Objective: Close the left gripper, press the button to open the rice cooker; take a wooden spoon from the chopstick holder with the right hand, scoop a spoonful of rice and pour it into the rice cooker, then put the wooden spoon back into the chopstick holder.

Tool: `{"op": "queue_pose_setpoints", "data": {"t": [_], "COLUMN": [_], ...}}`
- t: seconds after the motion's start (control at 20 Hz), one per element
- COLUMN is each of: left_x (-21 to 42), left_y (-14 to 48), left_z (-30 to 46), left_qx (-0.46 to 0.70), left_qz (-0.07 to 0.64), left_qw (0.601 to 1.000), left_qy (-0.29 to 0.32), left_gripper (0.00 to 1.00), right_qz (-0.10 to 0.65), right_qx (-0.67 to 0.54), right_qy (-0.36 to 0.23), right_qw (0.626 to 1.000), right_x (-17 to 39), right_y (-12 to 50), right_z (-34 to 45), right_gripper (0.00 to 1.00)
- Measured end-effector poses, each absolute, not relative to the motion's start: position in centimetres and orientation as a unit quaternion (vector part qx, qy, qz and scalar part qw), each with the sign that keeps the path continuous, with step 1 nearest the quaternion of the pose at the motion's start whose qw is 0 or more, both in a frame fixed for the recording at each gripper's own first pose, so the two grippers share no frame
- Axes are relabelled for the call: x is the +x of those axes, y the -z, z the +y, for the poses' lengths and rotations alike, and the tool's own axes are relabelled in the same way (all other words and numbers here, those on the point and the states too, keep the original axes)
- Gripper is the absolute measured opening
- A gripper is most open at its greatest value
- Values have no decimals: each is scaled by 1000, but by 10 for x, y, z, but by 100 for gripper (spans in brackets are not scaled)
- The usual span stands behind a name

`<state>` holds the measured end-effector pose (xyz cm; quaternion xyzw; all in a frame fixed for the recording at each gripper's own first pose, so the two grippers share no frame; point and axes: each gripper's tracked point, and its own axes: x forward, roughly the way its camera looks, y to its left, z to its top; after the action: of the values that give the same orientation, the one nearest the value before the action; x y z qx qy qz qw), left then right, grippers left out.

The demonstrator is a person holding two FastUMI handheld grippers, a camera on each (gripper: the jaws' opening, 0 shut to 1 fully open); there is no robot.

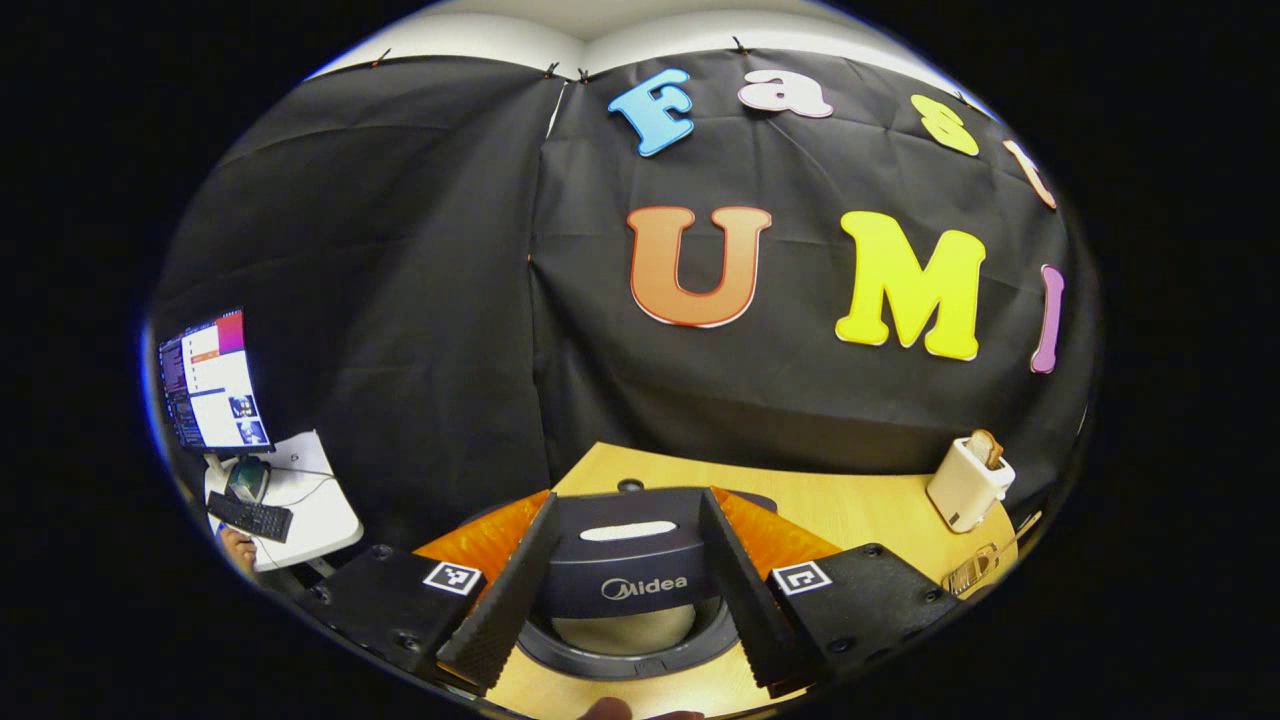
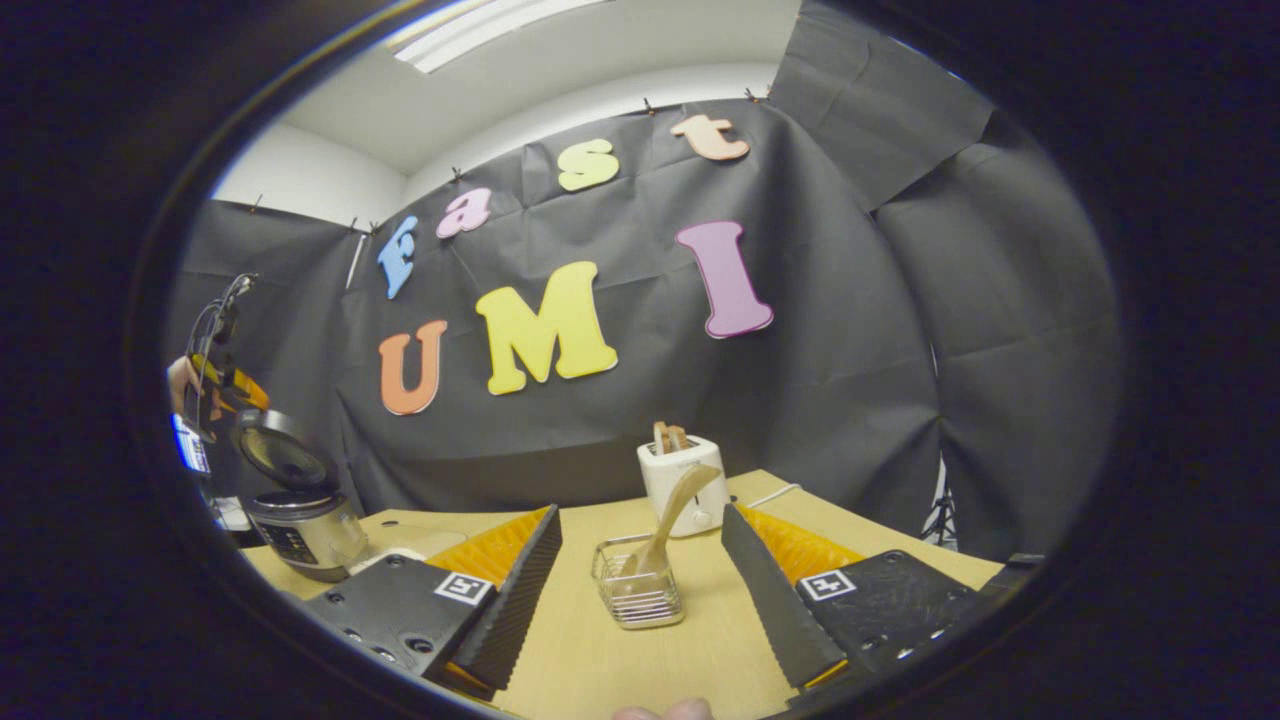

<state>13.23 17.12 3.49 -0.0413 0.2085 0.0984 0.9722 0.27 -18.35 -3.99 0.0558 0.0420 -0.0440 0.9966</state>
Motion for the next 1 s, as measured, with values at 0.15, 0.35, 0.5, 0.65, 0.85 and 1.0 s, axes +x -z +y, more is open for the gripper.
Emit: {"op": "queue_pose_setpoints", "data": {"t": [0.15,0.35,0.5,0.65,0.85,1.0], "left_x": [107,91,88,89,90,92], "left_y": [7,42,63,67,68,73], "left_z": [158,154,149,148,148,145], "left_qx": [-50,-43,-22,-5,21,35], "left_qz": [234,242,251,220,171,163], "left_qw": [967,964,962,970,980,983], "left_qy": [-88,-98,-106,-105,-101,-83], "left_gripper": [90,90,90,89,88,86], "right_qz": [38,38,48,52,61,65], "right_qx": [57,48,49,47,53,52], "right_qy": [31,22,17,17,15,15], "right_qw": [997,998,997,997,997,996], "right_x": [-5,-8,-8,-6,-3,1], "right_y": [37,41,47,51,62,75], "right_z": [-173,-161,-153,-151,-145,-140], "right_gripper": [95,95,95,95,95,95]}}
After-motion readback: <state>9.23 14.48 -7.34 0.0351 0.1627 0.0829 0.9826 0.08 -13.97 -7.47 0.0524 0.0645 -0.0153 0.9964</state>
